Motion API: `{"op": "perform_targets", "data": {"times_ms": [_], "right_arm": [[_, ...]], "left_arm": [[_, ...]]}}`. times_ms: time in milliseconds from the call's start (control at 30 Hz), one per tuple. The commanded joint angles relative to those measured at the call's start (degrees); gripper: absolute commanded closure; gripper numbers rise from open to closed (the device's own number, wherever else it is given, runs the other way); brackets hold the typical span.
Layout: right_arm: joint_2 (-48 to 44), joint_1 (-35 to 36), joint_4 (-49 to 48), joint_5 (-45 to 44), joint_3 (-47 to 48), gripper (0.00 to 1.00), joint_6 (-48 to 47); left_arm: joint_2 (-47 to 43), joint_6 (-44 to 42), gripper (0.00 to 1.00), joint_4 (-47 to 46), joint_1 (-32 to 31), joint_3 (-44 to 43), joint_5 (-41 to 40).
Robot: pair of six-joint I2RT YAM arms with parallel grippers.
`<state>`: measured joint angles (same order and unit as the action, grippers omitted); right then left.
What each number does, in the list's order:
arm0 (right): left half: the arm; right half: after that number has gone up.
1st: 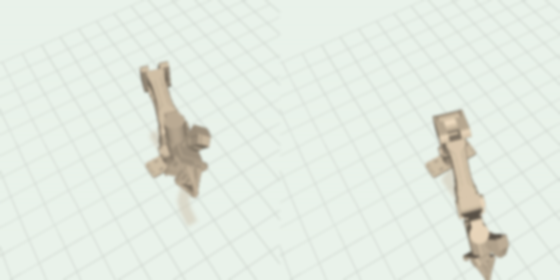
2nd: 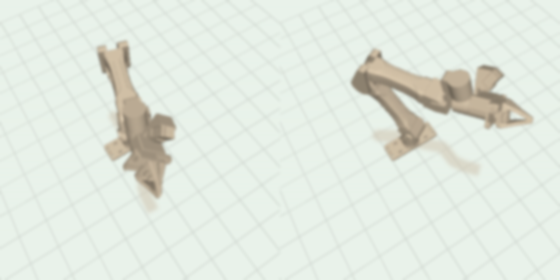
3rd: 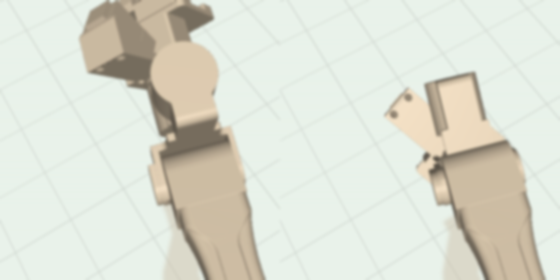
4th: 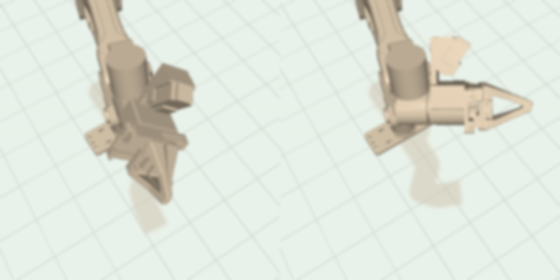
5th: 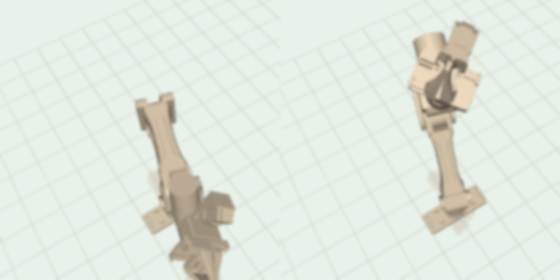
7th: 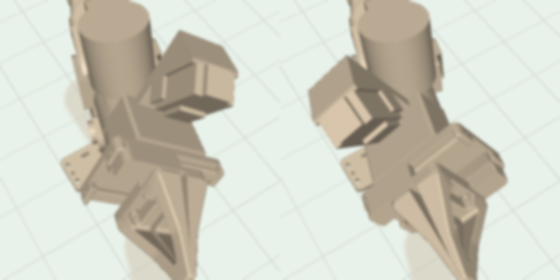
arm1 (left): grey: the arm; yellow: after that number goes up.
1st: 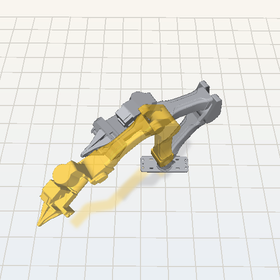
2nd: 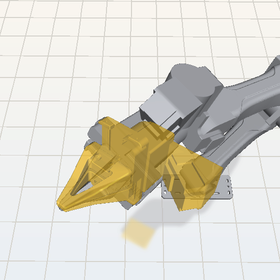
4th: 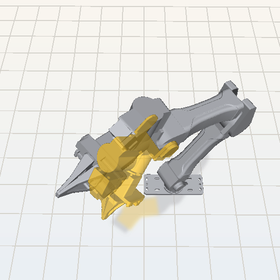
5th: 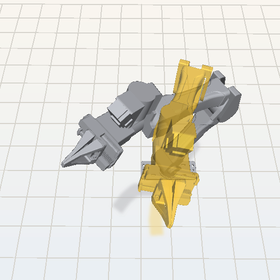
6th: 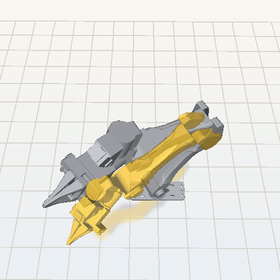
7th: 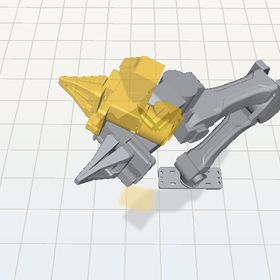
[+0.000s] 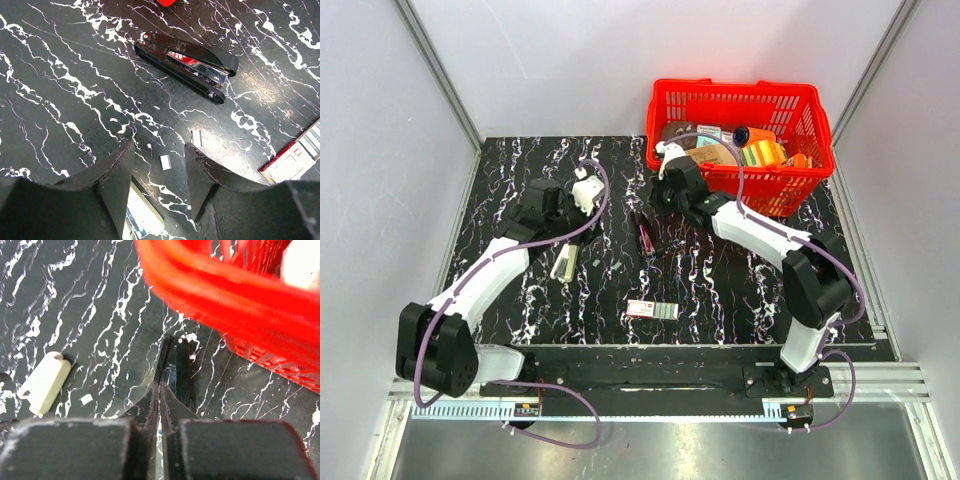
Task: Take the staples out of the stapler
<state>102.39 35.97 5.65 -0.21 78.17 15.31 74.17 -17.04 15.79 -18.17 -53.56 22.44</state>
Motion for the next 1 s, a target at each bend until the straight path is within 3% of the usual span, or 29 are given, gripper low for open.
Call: {"op": "perform_targets", "data": {"times_ms": [0,233,367,533,700,967], "right_arm": [[-1.4,2.0,-0.3,-2.8,-3.7,0.82,-1.3],[-8.5,3.1,1.5,-7.2,-11.1,0.24,2.9],[-13.0,3.1,4.7,-10.0,-12.2,0.08,10.3],[-12.8,3.1,13.1,-12.4,-8.8,0.01,13.3],[-9.2,3.1,22.1,-15.4,-3.6,0.0,14.0],[-9.2,3.1,23.7,-11.8,-3.2,0.0,13.6]], "left_arm": [[-2.1,0.7,0.5,-0.5,0.8,2.2,3.2],[4.1,1.0,0.45,-1.5,-5.2,2.2,-3.4],[6.4,2.2,0.45,-2.9,-5.9,1.3,-3.6],[7.0,3.8,0.44,-3.4,-5.9,1.2,-4.8],[7.0,4.7,0.42,-1.5,-5.9,-0.1,-5.8],[9.5,5.2,0.4,-0.4,-7.5,-1.8,-9.3]]}}
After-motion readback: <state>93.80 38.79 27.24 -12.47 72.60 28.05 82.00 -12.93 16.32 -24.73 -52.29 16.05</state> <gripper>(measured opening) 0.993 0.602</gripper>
